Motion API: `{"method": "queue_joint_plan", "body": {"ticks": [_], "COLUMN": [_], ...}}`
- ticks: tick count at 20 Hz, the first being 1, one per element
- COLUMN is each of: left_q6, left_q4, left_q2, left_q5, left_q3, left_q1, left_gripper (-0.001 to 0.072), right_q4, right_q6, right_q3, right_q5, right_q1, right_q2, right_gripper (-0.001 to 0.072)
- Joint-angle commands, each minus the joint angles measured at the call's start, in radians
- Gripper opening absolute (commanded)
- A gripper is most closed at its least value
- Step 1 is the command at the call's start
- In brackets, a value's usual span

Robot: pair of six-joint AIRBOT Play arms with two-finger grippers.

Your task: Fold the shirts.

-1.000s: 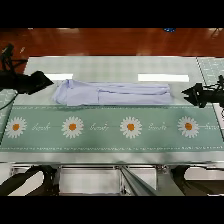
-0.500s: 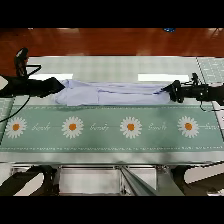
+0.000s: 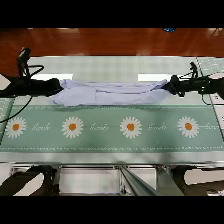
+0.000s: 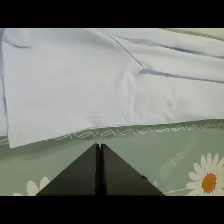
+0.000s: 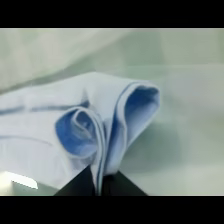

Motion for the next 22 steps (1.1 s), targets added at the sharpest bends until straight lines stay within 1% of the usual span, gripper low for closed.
{"method": "queue_joint_plan", "body": {"ticks": [1, 4, 5, 8, 11, 12, 15, 17, 20, 22], "left_q6": [0.071, 0.067, 0.067, 0.067, 0.061, 0.043, -0.028, -0.038, -0.038, -0.038], "left_q4": [-0.109, -0.130, -0.130, -0.130, -0.130, -0.130, -0.131, -0.166, -0.216, -0.216], "left_q2": [-0.029, -0.109, -0.158, -0.340, -0.541, -0.602, -0.769, -0.842, -0.888, -0.893], "left_q5": [0.020, 0.129, 0.137, 0.100, 0.056, 0.031, -0.048, -0.099, -0.076, -0.078], "left_q3": [0.002, 0.025, 0.056, 0.198, 0.394, 0.461, 0.654, 0.736, 0.766, 0.766], "left_q1": [-0.077, -0.240, -0.303, -0.460, -0.598, -0.635, -0.748, -0.827, -0.922, -0.936], "left_gripper": [0.0020, 0.0020, 0.0020, 0.0020, 0.0020, 0.0020, 0.0020, 0.0020, 0.0020, 0.0020], "right_q4": [-0.178, -0.212, -0.212, -0.212, -0.212, -0.212, -0.210, -0.196, -0.195, -0.196], "right_q6": [0.014, 0.032, 0.046, 0.105, 0.204, 0.242, 0.300, 0.303, 0.303, 0.303], "right_q3": [-0.051, -0.164, -0.197, -0.270, -0.290, -0.290, -0.290, -0.290, -0.290, -0.290], "right_q5": [0.082, 0.106, 0.126, 0.225, 0.264, 0.267, 0.278, 0.287, 0.282, 0.280], "right_q1": [-0.003, -0.003, -0.003, -0.002, -0.003, -0.003, -0.002, -0.002, -0.002, -0.002], "right_q2": [0.240, 0.518, 0.604, 0.863, 1.066, 1.118, 1.203, 1.205, 1.201, 1.201], "right_gripper": [0.0023, 0.0023, 0.0023, 0.0023, 0.0023, 0.0023, 0.0023, 0.0023, 0.0023, 0.0023]}}
